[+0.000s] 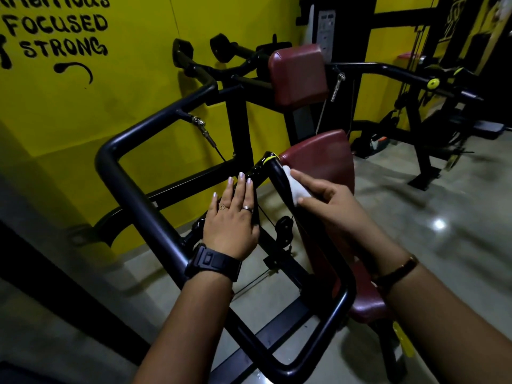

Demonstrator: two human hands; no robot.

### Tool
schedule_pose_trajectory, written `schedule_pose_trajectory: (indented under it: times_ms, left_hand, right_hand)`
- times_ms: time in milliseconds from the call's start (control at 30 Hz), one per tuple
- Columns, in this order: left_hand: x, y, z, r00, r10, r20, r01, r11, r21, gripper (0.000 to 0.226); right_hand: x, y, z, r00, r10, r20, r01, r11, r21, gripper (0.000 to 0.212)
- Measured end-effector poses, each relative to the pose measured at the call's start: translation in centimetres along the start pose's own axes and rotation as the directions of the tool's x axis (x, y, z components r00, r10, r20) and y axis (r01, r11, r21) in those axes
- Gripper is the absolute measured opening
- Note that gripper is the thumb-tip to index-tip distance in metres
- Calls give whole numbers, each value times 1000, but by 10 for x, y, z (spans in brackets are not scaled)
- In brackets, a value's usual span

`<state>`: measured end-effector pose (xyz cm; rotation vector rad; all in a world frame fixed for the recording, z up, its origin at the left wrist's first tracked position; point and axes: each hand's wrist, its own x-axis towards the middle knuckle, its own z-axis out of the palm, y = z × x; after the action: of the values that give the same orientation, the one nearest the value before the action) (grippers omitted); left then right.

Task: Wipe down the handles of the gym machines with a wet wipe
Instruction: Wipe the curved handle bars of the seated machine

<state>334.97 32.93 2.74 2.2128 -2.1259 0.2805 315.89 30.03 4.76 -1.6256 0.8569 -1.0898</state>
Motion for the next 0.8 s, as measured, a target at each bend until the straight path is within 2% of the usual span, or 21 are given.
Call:
schedule_pose_trajectory:
  times_ms: [167,267,400,467,533,567,633,667,800]
  left_hand:
    - [0,-1,-1,1000,3,4,-3,1000,-3,81]
    - [0,-1,-1,1000,5,4,-5,1000,-7,82]
    - [0,-1,-1,1000,5,-1,-5,1000,-13,81]
    - [0,0,-1,1000,3,-3,-3,1000,-7,81]
    - [1,0,0,1000,1,3,-1,1000,-3,80]
    - [1,0,0,1000,-1,5,1,1000,-4,81]
    - [0,0,0,1000,-3,4,3,1000,-4,81]
    - [0,0,0,1000,-2,2,2,1000,-4,81]
    - [1,-1,0,1000,-1,-3,1,1000,0,81]
  right_hand:
    - [-1,4,1,982,191,11,-191,979,75,25]
    - [-6,11,-8,986,154,58,-157,987,39,23]
    - [7,0,-9,1000,-2,-2,2,993,-117,44]
    - [17,-6,-3,1000,18,-17,-20,991,-130,36]
    - [23,-9,5,992,122,-27,-124,982,-143,19]
    - [24,-10,8,986,156,-54,-163,967,-196,30]
    - [21,-11,8,979,170,-116,-203,896,-396,50]
    - [17,-13,7,980,142,-140,-194,841,-504,51]
    - [3,-28,19,984,-46,-171,-110,602,-791,26]
